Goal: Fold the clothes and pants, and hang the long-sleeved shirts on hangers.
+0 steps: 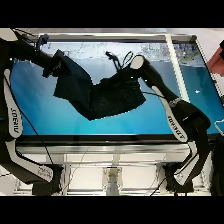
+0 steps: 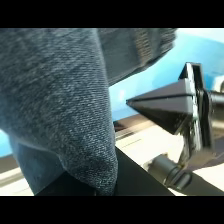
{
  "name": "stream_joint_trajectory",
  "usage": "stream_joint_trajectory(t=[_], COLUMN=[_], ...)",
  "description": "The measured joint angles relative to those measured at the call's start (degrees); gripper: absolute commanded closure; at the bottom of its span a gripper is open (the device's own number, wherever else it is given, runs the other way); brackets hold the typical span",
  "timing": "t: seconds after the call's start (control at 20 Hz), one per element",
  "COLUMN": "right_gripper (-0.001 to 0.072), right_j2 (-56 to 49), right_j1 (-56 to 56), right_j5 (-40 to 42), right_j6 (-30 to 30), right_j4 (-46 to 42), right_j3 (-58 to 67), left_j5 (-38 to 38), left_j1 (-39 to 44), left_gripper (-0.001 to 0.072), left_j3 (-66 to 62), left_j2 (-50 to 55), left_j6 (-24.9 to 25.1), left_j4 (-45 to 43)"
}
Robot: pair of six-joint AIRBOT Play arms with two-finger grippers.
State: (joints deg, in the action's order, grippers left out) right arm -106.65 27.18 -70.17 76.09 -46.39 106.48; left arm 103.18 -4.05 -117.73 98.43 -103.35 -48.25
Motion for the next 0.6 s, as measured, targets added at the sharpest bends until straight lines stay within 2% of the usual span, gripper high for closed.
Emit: stream_joint_trajectory(t=[0.4,0.6], right_gripper=[0.0691,0.0691], right_j2=[-5.4,-6.0], right_j1=[9.2,8.0], right_j5=[2.1,1.2], right_j6=[-0.2,-0.2], right_j4=[1.3,0.8], right_j3=[0.0,0.1], left_j5=[2.1,2.3], left_j1=[0.7,1.9], left_gripper=[0.0676,0.0677], left_j3=[0.0,0.0], left_j2=[-0.2,-0.2], left_j6=[-0.8,-0.8], left_j4=[-2.4,-4.4])
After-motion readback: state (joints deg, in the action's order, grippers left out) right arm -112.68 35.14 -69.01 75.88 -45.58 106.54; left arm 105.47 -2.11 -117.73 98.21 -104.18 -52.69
